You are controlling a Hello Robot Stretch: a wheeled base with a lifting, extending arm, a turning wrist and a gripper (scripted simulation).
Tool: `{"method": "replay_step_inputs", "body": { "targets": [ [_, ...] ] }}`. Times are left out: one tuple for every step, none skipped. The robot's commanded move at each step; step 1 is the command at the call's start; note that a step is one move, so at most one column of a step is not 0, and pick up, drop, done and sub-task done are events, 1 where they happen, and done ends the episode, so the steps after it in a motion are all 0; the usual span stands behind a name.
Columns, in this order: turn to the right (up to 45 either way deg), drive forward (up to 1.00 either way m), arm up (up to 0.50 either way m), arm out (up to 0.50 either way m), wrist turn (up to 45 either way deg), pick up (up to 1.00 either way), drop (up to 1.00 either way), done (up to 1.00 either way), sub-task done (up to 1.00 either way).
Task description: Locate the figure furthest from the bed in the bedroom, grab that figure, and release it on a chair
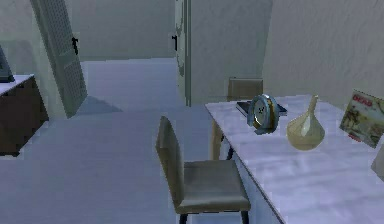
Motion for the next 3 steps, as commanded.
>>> {"method": "replay_step_inputs", "body": {
  "targets": [
    [0.0, 0.00, 0.00, 0.00, 0.0, 0.00, 1.00, 0.00, 0.00],
    [0.0, 0.00, 0.10, 0.00, 0.0, 0.00, 0.00, 0.00, 0.00],
    [0.0, 0.00, 0.00, -0.08, 0.0, 0.00, 0.00, 0.00, 0.00]
  ]
}}
